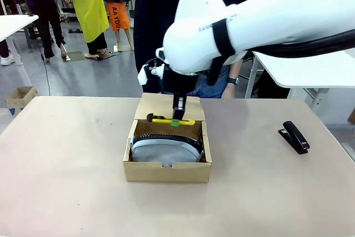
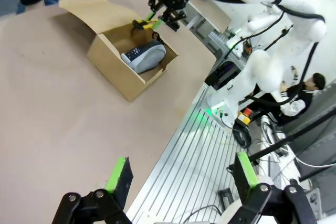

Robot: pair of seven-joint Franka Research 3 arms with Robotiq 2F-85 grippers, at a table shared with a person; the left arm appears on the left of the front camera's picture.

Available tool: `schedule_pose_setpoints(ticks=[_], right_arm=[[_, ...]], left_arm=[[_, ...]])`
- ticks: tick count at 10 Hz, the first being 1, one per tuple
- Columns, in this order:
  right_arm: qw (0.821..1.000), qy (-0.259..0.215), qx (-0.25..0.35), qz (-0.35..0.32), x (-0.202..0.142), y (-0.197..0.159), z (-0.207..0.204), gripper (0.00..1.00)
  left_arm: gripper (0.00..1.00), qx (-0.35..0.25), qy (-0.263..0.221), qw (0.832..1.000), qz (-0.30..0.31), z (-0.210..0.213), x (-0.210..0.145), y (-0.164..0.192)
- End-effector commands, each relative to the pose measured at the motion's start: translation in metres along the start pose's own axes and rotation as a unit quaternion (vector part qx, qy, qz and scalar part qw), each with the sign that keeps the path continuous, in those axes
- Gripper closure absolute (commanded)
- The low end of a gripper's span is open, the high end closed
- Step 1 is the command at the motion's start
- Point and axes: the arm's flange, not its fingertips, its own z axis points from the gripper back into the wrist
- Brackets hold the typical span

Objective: Pack the items into the box.
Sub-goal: Pick up the item specified by the human and place it in the Mailer Box.

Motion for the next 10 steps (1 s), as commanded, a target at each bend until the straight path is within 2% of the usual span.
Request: schedule_pose_setpoints(ticks=[1,8,9,10], right_arm=[[0.999,0.030,0.017,0.015,0.0169,-0.0091,-0.0035,0.73],[0.999,0.044,0.006,0.023,0.0120,-0.0080,-0.0063,0.73],[0.998,0.048,0.011,0.033,0.0124,-0.0071,-0.0069,0.28],[0.998,0.053,0.014,0.038,0.0126,-0.0073,-0.0077,0.15]], left_arm=[[0.00,-0.007,-0.008,1.000,-0.010,0.0015,0.0006,-0.0015],[0.00,-0.007,-0.008,1.000,-0.010,0.0015,0.0006,-0.0015],[0.00,-0.007,-0.008,1.000,-0.010,0.0015,0.0006,-0.0015],[0.00,-0.007,-0.008,1.000,-0.010,0.0015,0.0006,-0.0015]])
